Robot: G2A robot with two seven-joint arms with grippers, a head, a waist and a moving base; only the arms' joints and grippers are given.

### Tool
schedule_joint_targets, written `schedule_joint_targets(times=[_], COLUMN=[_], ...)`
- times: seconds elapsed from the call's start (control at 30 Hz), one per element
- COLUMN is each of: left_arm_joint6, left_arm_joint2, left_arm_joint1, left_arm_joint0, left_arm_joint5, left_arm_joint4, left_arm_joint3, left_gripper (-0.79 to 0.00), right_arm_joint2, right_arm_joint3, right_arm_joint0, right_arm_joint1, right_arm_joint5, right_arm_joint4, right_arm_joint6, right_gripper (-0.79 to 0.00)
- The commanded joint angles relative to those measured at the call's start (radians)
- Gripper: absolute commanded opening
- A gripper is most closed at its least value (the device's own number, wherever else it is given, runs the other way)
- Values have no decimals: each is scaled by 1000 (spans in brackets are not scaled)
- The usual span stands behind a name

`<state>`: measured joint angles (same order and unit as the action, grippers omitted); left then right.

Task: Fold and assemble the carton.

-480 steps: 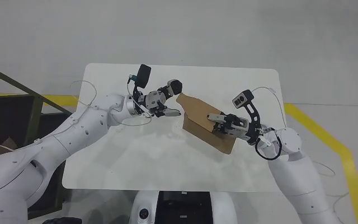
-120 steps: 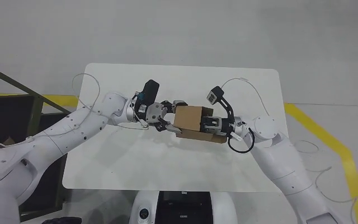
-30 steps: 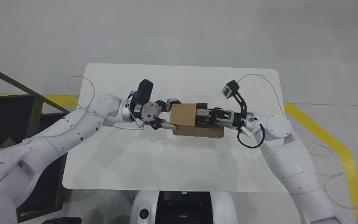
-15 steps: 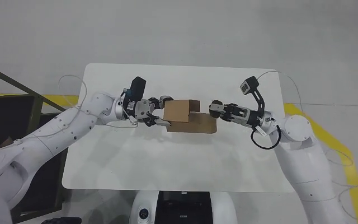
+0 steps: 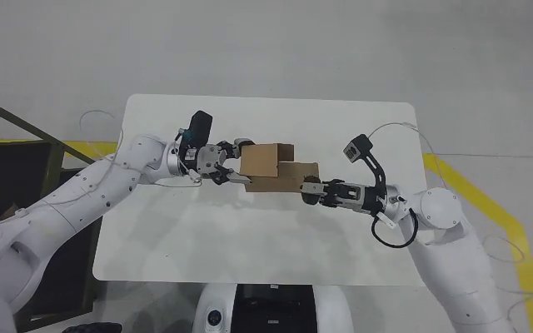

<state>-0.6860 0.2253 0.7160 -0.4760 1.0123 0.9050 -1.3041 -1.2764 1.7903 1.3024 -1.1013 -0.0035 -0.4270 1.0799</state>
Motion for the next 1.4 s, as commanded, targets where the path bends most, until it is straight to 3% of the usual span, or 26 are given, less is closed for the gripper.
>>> schedule_joint_targets(times=[0.0,0.87,1.37], left_arm_joint6=[1,14,7], left_arm_joint2=[5,43,43], left_arm_joint1=[1,16,14], left_arm_joint0=[-3,-26,-32], left_arm_joint5=[0,0,0], left_arm_joint4=[-1,12,9], left_arm_joint3=[-2,-38,-43], left_gripper=[-517,-520,-517], right_arm_joint2=[17,147,45], right_arm_joint3=[-6,-105,-189], right_arm_joint0=[-2,-135,-171], right_arm_joint1=[-1,-22,-2], right_arm_joint5=[4,-23,-25], right_arm_joint4=[5,49,138], right_arm_joint6=[-6,-92,-142], right_gripper=[-785,-785,-785])
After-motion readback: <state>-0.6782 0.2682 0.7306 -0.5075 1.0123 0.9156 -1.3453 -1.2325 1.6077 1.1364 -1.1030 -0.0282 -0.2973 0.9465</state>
